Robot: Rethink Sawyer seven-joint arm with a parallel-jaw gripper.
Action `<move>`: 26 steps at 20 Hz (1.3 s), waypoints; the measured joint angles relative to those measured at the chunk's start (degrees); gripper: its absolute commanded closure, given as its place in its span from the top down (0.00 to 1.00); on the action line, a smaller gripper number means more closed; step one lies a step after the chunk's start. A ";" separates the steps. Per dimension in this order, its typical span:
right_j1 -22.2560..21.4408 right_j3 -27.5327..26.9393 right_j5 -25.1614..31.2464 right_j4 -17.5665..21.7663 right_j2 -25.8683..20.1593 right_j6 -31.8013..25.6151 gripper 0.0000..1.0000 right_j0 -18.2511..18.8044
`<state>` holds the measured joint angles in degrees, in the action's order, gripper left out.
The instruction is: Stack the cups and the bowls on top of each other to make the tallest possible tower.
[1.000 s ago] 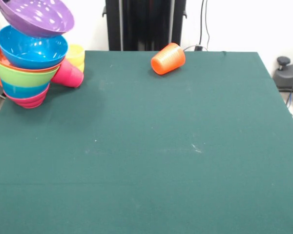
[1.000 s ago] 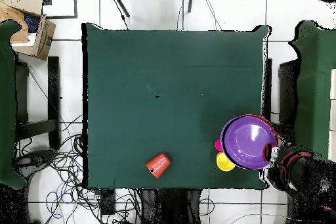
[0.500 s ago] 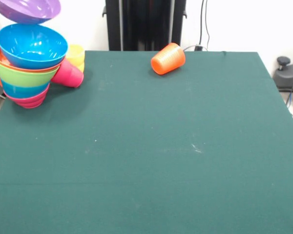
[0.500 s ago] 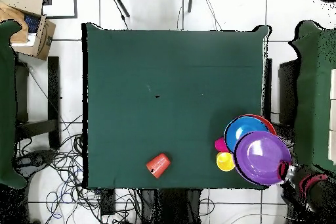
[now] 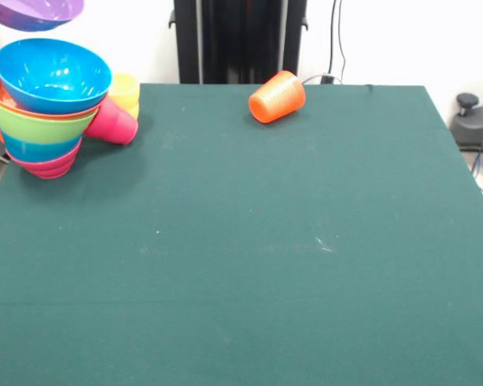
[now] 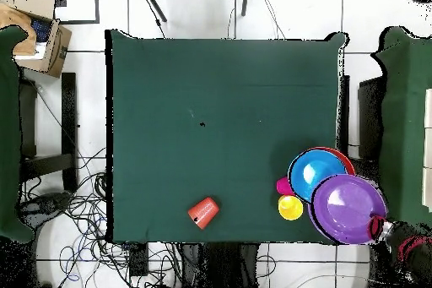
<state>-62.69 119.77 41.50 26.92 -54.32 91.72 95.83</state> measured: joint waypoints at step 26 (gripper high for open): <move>3.37 -4.18 0.01 0.56 -0.32 0.00 0.00 -3.75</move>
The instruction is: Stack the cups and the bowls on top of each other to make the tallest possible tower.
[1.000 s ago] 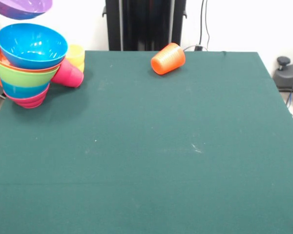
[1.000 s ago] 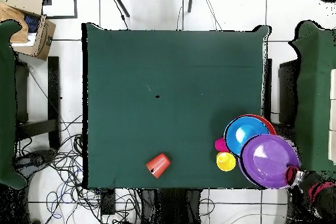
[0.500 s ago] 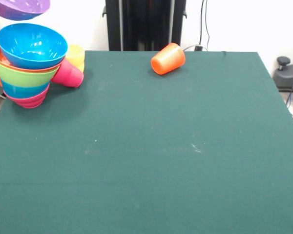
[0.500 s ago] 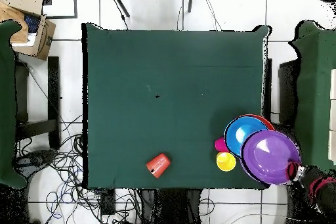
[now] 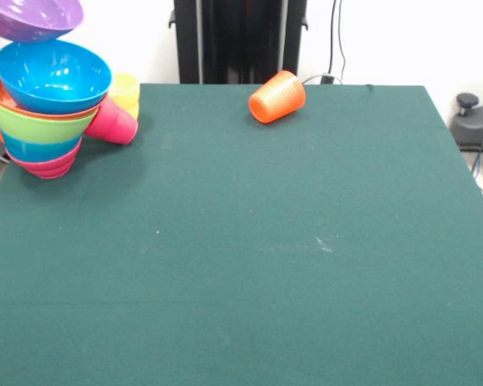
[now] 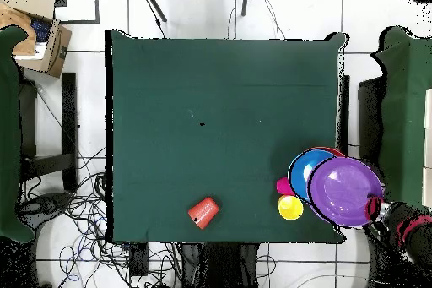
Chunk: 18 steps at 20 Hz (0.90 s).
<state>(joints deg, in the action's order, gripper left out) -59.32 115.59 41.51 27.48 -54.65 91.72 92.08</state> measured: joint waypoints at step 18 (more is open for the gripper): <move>3.66 -2.82 0.01 4.24 0.54 0.00 1.00 -1.62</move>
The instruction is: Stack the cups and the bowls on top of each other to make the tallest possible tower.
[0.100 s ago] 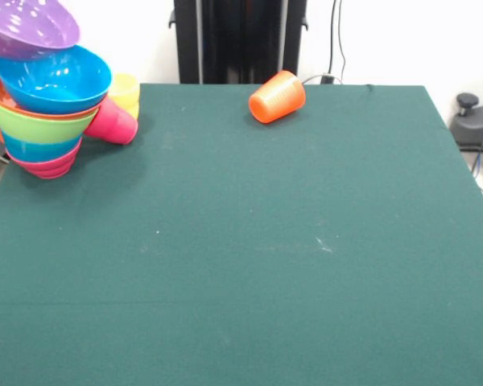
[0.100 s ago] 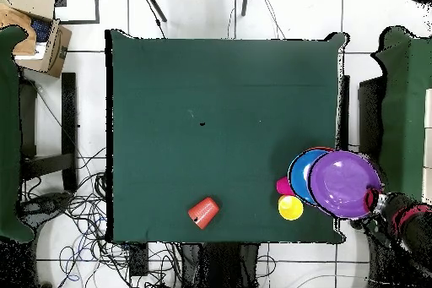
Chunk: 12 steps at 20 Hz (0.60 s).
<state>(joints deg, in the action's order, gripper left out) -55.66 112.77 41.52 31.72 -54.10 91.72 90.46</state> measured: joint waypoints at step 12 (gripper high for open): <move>0.06 -0.15 -0.01 0.05 -0.08 0.00 1.00 1.28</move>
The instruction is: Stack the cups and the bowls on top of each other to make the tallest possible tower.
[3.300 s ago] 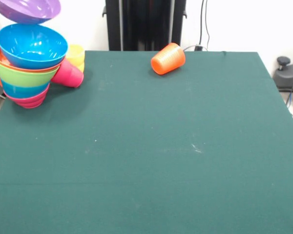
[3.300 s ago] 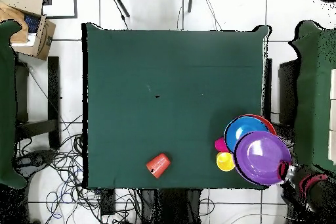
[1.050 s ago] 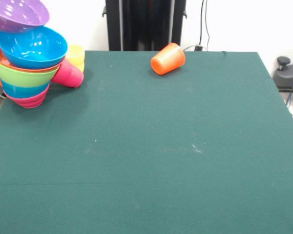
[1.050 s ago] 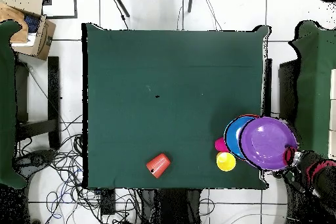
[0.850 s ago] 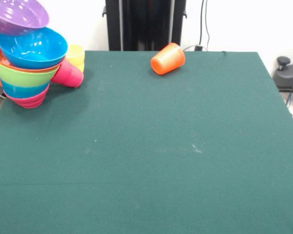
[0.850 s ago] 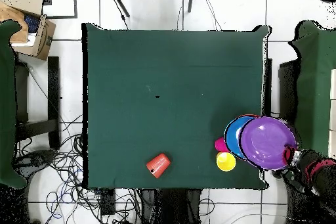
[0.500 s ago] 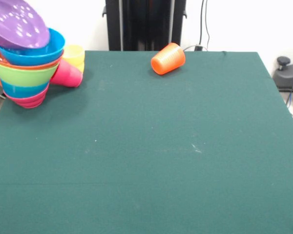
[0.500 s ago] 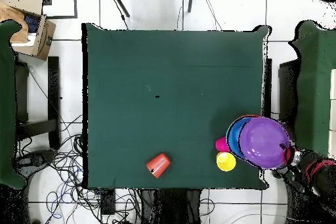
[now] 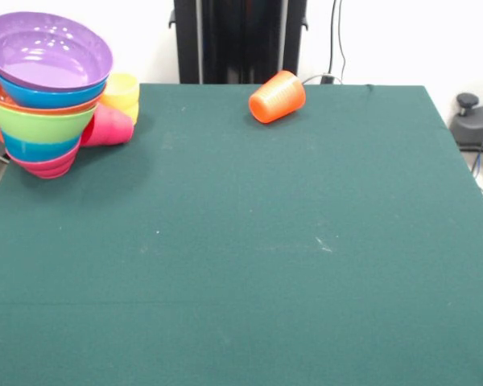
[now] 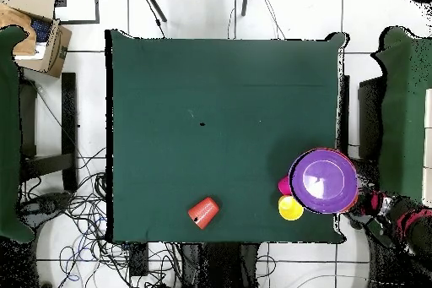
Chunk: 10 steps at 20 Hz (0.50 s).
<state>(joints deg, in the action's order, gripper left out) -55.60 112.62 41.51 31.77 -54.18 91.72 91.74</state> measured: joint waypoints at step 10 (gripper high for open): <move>0.01 -0.12 0.00 -0.04 -0.22 0.00 1.00 0.34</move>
<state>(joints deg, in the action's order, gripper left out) -55.60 112.51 41.51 31.74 -54.41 91.72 92.08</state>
